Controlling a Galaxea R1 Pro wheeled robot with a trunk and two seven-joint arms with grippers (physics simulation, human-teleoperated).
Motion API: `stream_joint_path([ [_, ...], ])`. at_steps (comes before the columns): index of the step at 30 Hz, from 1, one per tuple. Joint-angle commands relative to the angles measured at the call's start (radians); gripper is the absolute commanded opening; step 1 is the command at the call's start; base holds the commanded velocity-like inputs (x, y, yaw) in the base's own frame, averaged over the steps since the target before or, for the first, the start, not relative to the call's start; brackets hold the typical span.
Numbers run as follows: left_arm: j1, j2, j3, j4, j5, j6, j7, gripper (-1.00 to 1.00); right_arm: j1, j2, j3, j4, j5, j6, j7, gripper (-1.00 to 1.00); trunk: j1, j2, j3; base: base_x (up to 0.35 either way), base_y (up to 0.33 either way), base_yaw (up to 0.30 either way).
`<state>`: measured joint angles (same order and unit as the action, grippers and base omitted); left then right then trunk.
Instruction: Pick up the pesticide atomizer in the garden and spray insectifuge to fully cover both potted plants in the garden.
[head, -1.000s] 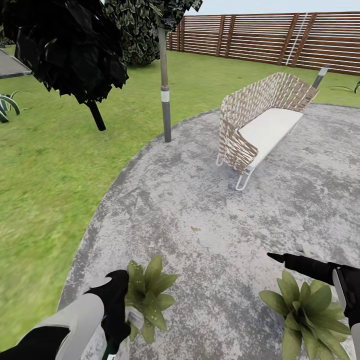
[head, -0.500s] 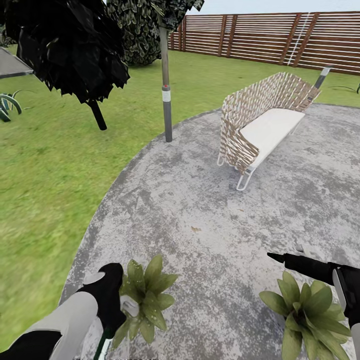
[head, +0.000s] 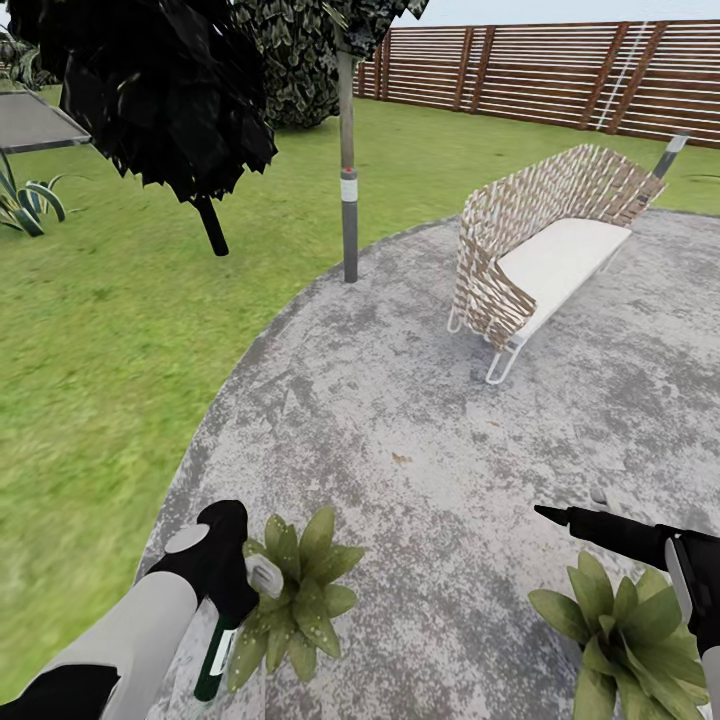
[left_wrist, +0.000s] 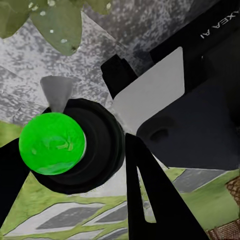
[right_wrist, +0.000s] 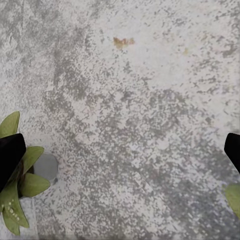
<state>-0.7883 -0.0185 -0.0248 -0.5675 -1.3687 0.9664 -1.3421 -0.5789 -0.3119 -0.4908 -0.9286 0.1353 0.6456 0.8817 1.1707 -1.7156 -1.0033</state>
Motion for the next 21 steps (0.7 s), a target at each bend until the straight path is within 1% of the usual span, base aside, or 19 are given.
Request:
stream_joint_path([
  [1, 0.0, -0.001, -0.001, -0.009, -0.009, 0.01, -0.011, -1.0, -0.001, 0.001, -0.003, -0.001, 0.01, 0.003, 0.01, 1.0, 0.0, 0.0, -0.001, 0.0, 0.0, 0.0],
  [5, 0.0, -0.019, -0.006, -0.02, -0.01, 0.01, -0.011, -1.0, -0.001, 0.001, -0.003, -0.001, 0.01, 0.003, 0.01, 1.0, 0.0, 0.0, -0.001, 0.0, 0.0, 0.0],
  [7, 0.0, -0.02, -0.006, -0.016, -0.01, 0.01, -0.01, -1.0, -0.001, 0.001, -0.003, -0.001, 0.01, 0.003, 0.01, 1.0, 0.0, 0.0, -0.001, 0.0, 0.0, 0.0],
  [9, 0.001, -0.02, -0.005, -0.01, -0.01, 0.009, -0.008, -1.0, -0.001, 0.001, -0.003, -0.001, 0.01, 0.004, 0.01, 1.0, 0.0, 0.0, -0.001, 0.0, 0.0, 0.0],
  [12, 0.003, -0.017, -0.003, 0.067, -0.009, 0.007, -0.005, -1.0, -0.001, 0.001, -0.003, -0.001, 0.01, 0.003, 0.01, 1.0, 0.0, 0.0, -0.001, 0.0, 0.0, 0.0],
  [15, 0.004, -0.017, -0.002, 0.113, -0.009, 0.006, -0.003, -1.0, -0.001, 0.001, -0.003, -0.001, 0.01, 0.003, 0.01, 1.0, 0.0, 0.0, -0.001, 0.0, 0.0, 0.0],
  [19, 0.049, -0.014, -0.001, 0.121, -0.008, 0.005, -0.002, -1.0, -0.001, 0.001, -0.003, -0.001, 0.01, 0.003, 0.01, 1.0, 0.0, 0.0, -0.001, 0.0, 0.0, 0.0],
  [21, 0.062, 0.001, -0.001, 0.122, -0.007, 0.005, -0.002, -1.0, -0.001, 0.001, -0.003, -0.001, 0.01, 0.003, 0.01, 1.0, 0.0, 0.0, -0.001, 0.0, 0.0, 0.0],
])
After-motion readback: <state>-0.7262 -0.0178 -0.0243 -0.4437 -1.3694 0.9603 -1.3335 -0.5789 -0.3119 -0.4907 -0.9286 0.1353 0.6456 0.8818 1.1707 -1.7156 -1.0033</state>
